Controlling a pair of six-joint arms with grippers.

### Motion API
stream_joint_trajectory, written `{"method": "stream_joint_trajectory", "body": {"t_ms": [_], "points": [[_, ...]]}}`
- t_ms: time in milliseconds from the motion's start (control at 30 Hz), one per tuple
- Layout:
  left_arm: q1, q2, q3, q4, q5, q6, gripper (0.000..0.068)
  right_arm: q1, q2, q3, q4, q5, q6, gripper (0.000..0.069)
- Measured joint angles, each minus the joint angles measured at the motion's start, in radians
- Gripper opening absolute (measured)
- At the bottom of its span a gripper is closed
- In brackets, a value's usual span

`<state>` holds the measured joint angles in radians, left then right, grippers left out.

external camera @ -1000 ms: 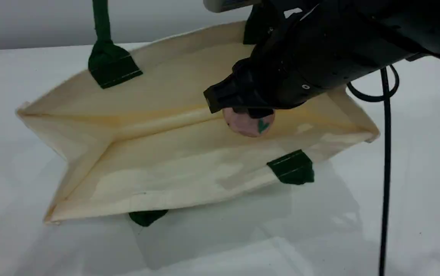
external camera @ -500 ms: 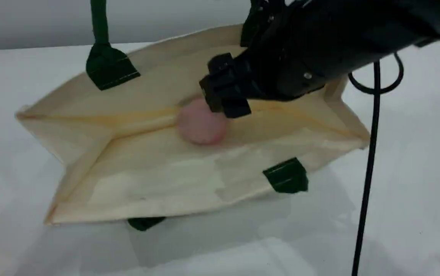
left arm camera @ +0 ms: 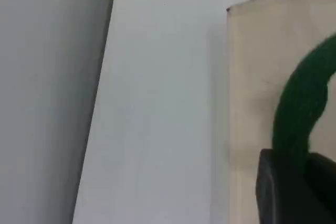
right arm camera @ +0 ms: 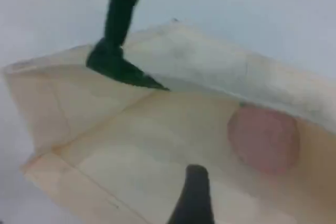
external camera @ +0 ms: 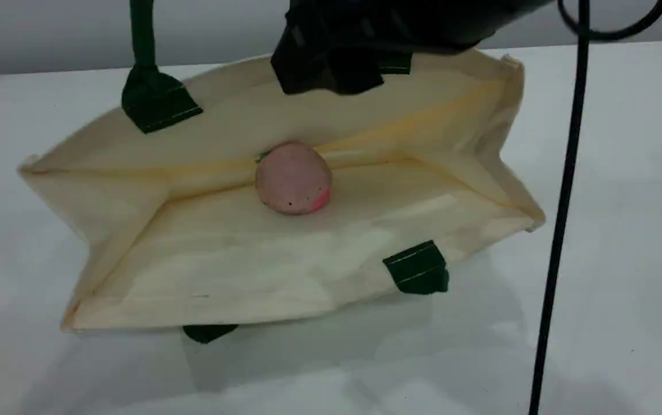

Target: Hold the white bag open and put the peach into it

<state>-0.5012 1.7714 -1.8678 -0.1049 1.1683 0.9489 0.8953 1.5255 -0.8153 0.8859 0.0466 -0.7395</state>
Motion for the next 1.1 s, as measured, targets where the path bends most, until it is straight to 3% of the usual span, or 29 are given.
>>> {"method": "stream_joint_trajectory", "body": {"t_ms": [233, 767, 967, 1100], "points": [[0.0, 0.0, 0.0, 0.0, 0.0, 0.008, 0.0093, -0.133, -0.07, 0.0, -0.022, 0.064, -0.003, 0.0575], [0.0, 0.0, 0.0, -0.005, 0.001, 0.011, 0.0093, -0.617, -0.102, 0.0, -0.082, 0.013, -0.031, 0.0575], [0.0, 0.0, 0.0, -0.032, 0.003, 0.011, 0.0118, -0.638, -0.102, 0.0, -0.082, 0.018, -0.033, 0.0575], [0.0, 0.0, 0.0, -0.032, 0.003, 0.011, 0.0239, -0.638, -0.102, 0.0, -0.082, 0.017, -0.034, 0.0575]]}}
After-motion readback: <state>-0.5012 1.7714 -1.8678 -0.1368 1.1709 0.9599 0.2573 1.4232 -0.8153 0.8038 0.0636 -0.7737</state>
